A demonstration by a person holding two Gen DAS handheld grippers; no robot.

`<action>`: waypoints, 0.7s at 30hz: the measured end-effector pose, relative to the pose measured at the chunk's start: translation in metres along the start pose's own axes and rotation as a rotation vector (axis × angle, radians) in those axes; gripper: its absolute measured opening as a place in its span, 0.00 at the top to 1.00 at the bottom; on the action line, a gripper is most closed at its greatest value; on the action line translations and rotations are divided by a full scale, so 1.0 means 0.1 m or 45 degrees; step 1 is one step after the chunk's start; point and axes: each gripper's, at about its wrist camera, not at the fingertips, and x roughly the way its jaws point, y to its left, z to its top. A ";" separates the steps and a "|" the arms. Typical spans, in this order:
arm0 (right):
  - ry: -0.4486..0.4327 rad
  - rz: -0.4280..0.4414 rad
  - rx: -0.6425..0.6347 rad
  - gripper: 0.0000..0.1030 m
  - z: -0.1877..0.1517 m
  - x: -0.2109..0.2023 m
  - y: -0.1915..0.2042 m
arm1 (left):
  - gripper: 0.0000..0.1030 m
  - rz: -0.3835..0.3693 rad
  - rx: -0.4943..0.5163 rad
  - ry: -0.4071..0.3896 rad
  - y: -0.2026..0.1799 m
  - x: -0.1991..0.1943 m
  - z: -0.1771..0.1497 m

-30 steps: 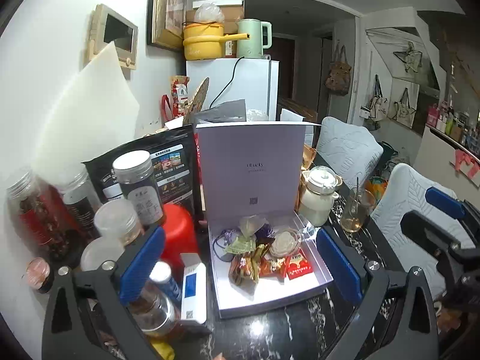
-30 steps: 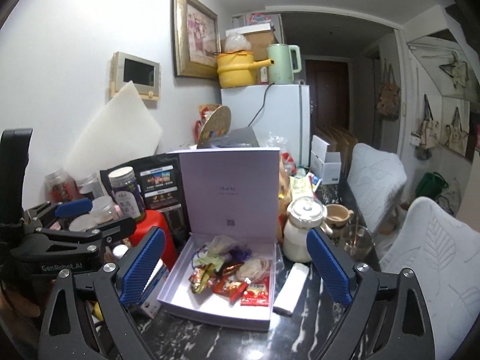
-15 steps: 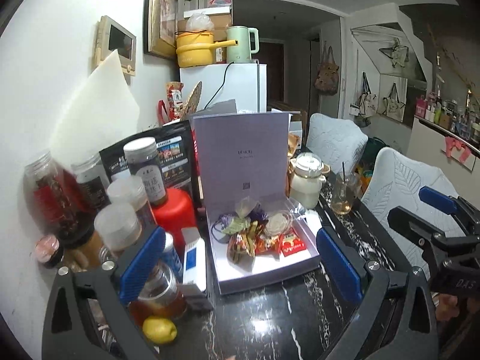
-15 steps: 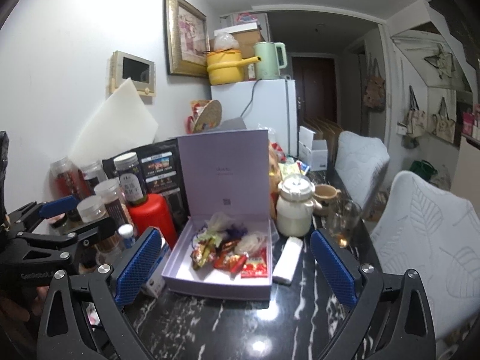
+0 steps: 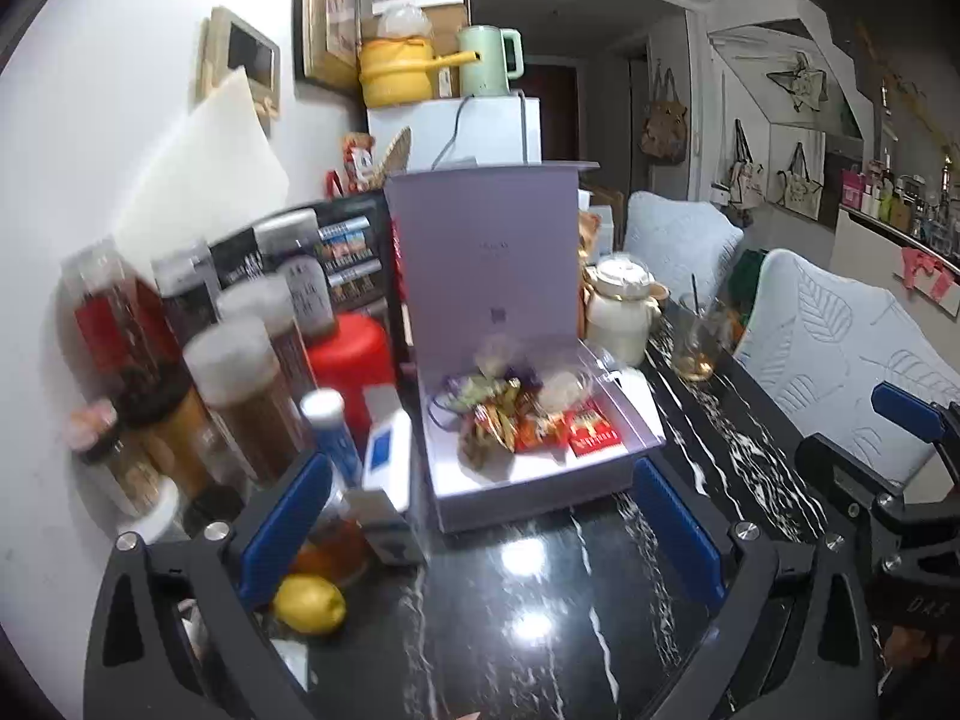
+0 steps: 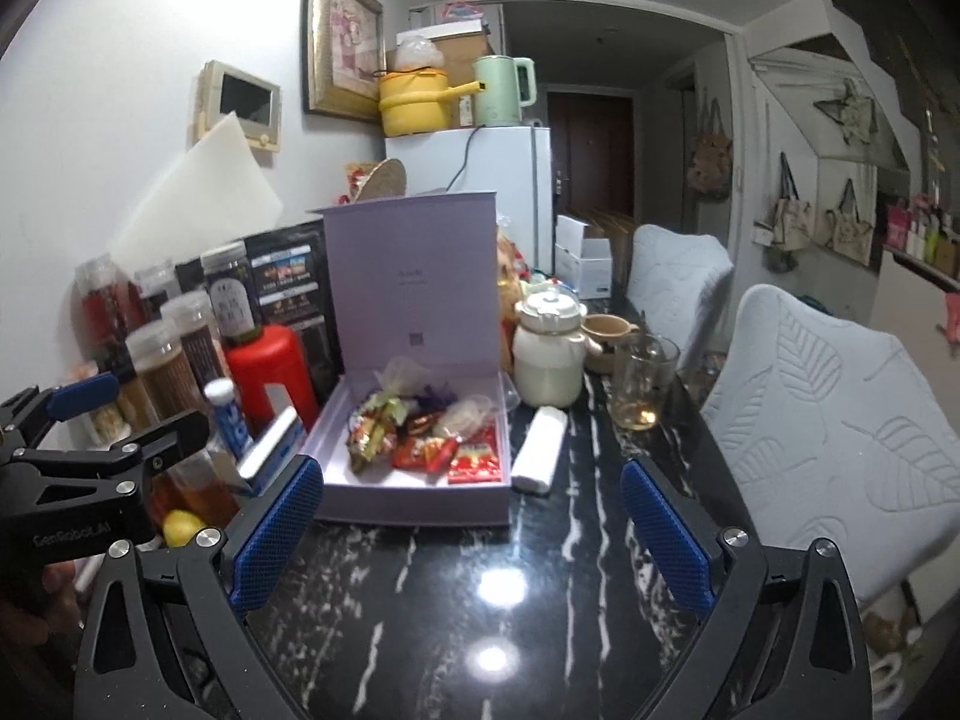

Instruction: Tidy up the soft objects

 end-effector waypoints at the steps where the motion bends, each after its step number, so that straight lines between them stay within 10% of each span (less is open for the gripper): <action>1: 0.005 -0.006 -0.010 0.02 -0.02 0.00 0.01 | 0.01 -0.004 0.005 0.011 -0.02 0.01 -0.03; 21: 0.037 -0.025 -0.047 0.02 -0.15 -0.04 0.02 | 0.01 -0.005 0.021 0.073 -0.11 0.06 -0.22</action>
